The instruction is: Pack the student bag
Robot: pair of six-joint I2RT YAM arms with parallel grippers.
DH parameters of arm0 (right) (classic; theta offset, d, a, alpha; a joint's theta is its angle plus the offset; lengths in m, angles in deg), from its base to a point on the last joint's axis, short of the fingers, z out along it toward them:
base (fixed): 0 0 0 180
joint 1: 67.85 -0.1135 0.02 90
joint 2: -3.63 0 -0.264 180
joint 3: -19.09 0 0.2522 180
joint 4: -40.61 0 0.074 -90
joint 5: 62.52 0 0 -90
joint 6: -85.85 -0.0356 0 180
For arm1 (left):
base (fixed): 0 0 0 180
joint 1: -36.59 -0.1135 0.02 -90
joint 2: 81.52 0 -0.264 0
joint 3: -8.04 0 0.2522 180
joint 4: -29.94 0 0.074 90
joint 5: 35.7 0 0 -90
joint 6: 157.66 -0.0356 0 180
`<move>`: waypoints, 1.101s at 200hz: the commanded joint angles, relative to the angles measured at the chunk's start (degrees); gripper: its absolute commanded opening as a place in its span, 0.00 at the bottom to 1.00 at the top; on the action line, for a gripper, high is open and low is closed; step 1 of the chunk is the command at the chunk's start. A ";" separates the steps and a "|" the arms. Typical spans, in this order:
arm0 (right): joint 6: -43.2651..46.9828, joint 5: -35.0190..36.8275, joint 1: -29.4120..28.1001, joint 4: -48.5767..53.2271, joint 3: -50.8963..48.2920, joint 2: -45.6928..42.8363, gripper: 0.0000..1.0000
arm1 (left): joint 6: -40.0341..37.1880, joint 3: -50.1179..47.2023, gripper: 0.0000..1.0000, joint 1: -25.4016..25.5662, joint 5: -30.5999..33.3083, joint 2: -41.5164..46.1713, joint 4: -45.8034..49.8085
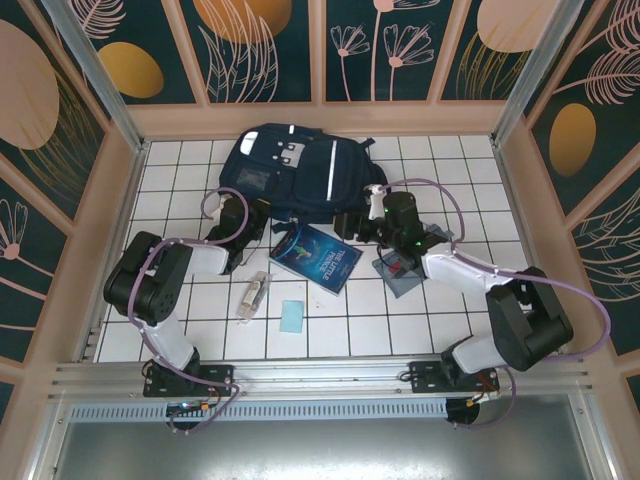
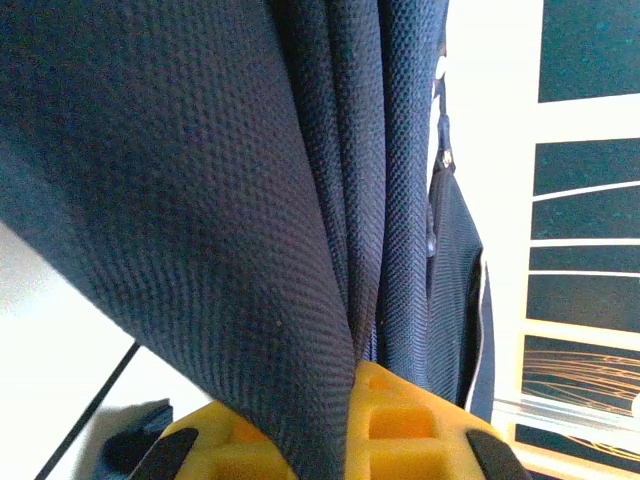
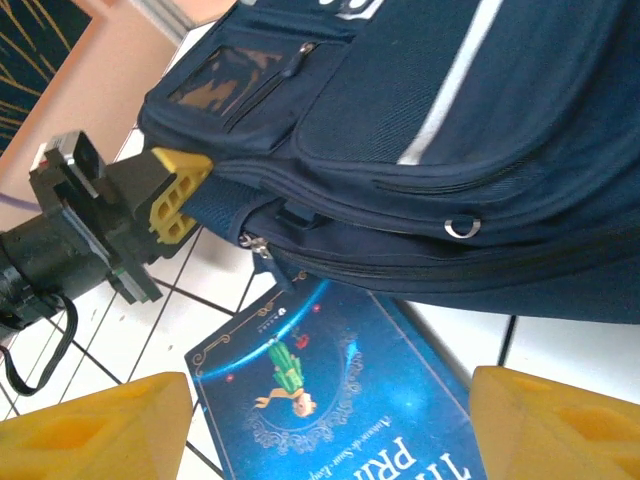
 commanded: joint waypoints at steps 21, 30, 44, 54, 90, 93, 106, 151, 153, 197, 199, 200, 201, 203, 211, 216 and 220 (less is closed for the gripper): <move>-1.79 -2.17 -4.27 -2.61 2.13 4.48 0.71 | 0.51 4.22 0.00 0.79 -3.11 0.77 -2.64; -2.59 -2.03 -4.73 -4.04 2.13 5.52 0.71 | 0.71 4.66 0.00 0.77 -3.57 0.16 -2.85; -3.37 -1.53 -4.95 -5.34 2.72 7.57 0.69 | 1.06 4.97 0.00 0.78 -4.35 -0.40 -3.46; -3.71 -0.22 -4.96 -5.60 3.38 9.03 0.68 | 1.20 4.94 0.00 0.78 -4.51 -0.61 -3.70; -4.48 -0.95 -5.24 -8.08 5.90 13.12 0.65 | 1.44 4.05 0.00 0.94 -4.19 0.28 -3.69; -4.68 -1.23 -5.42 -8.47 6.00 13.46 0.65 | 1.46 3.99 0.00 1.00 -4.15 0.39 -3.68; -6.26 -2.05 -5.85 -10.77 6.34 14.84 0.64 | 1.80 3.72 0.00 1.52 -4.08 0.70 -3.46; -12.63 -3.21 -7.53 -17.03 10.03 22.16 0.60 | 2.69 4.00 0.00 2.67 -4.58 0.89 -3.08; -12.84 -3.10 -7.57 -17.05 10.34 22.46 0.61 | 2.69 3.99 0.00 2.62 -4.56 0.93 -3.08; -15.95 1.79 -8.19 -16.66 13.10 26.64 0.61 | 3.93 3.25 0.00 2.85 -4.53 0.85 -4.67; -16.19 2.15 -8.19 -16.54 13.19 26.79 0.61 | 4.08 3.16 0.00 2.88 -4.59 0.85 -4.78; -16.32 2.31 -8.19 -16.53 13.21 26.85 0.61 | 4.13 3.13 0.00 2.89 -4.57 0.78 -4.85; -16.43 2.43 -8.19 -16.49 13.26 26.92 0.61 | 4.20 3.07 0.00 2.89 -4.60 0.74 -4.89; -16.67 2.77 -8.19 -16.41 13.34 27.08 0.61 | 4.36 2.99 0.00 2.94 -4.58 0.78 -5.01; -17.63 3.75 -8.15 -16.22 13.83 27.83 0.61 | 4.90 2.76 0.00 3.06 -4.63 0.62 -5.58; -18.17 4.27 -8.15 -16.05 14.23 28.23 0.62 | 5.18 2.65 0.00 3.13 -4.72 0.46 -5.91; -18.62 4.58 -8.17 -15.79 14.47 28.57 0.62 | 5.38 2.67 0.00 3.24 -4.80 0.38 -6.10</move>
